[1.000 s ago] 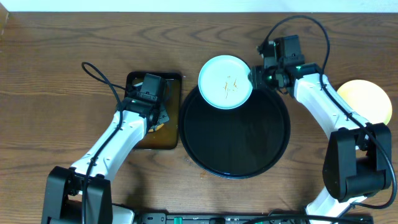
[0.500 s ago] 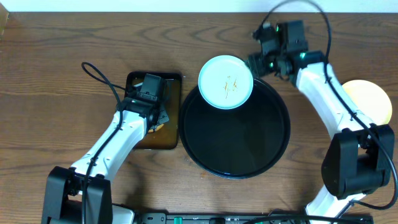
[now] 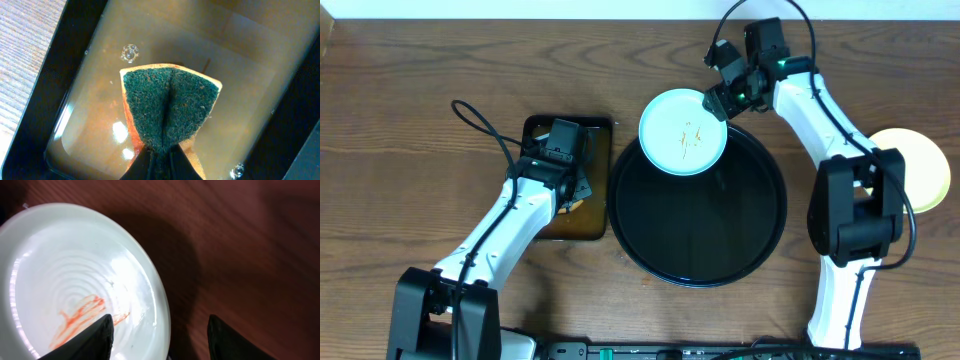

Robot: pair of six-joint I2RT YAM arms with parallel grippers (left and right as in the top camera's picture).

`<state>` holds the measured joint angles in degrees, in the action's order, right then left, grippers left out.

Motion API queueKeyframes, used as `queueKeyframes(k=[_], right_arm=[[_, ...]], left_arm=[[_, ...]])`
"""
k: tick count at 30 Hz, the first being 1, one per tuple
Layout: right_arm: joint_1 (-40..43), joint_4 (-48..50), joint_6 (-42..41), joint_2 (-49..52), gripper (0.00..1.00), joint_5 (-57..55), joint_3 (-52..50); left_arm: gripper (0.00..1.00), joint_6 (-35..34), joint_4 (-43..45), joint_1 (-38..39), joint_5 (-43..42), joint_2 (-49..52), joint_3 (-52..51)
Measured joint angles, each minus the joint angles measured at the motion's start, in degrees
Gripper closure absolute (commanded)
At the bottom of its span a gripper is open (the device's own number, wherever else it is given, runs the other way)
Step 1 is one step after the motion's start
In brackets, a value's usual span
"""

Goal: Clean dirty plates on tray and stack at the side
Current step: 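Drag the blue plate with right gripper to the tray center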

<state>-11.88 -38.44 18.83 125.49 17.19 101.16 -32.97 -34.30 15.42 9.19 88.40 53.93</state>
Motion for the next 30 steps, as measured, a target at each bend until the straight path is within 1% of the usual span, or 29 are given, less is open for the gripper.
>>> queueKeyframes(k=[6,9,11,15,16,18,20,24,30], right_arm=[[-0.59,2.73,0.04,1.66,0.48,0.04,0.00],[-0.92,2.95,-0.24,2.27,0.48,0.13,0.00],[-1.11,2.78,-0.26,2.78,0.51,0.20,0.00],[-1.11,2.34,-0.44,4.39,0.66,0.44,0.00],[-1.11,2.29,-0.48,4.79,0.71,0.42,-0.02],[-1.11,2.47,-0.44,5.18,0.87,0.79,-0.02],[-1.11,2.27,-0.59,5.18,0.98,1.07,0.00],[-1.11,1.09,-1.49,5.09,0.99,2.12,0.11],[-1.11,-3.76,-1.77,4.83,0.99,2.62,0.15]], left_arm=[[0.92,0.00,0.00,0.00,-0.02,0.00,0.00],[0.92,0.00,-0.09,0.00,-0.02,0.00,0.00],[0.92,0.00,-0.17,0.00,-0.02,0.00,0.00],[0.92,0.00,-0.20,0.00,-0.02,0.00,0.00],[0.92,0.00,-0.20,0.00,-0.02,0.00,0.00],[0.92,0.00,-0.22,0.00,-0.02,0.00,0.00],[0.92,0.00,-0.20,0.00,-0.02,0.00,0.00],[0.92,0.00,-0.22,0.00,0.00,0.00,0.00],[0.92,0.00,-0.22,0.00,-0.02,0.00,0.00]])
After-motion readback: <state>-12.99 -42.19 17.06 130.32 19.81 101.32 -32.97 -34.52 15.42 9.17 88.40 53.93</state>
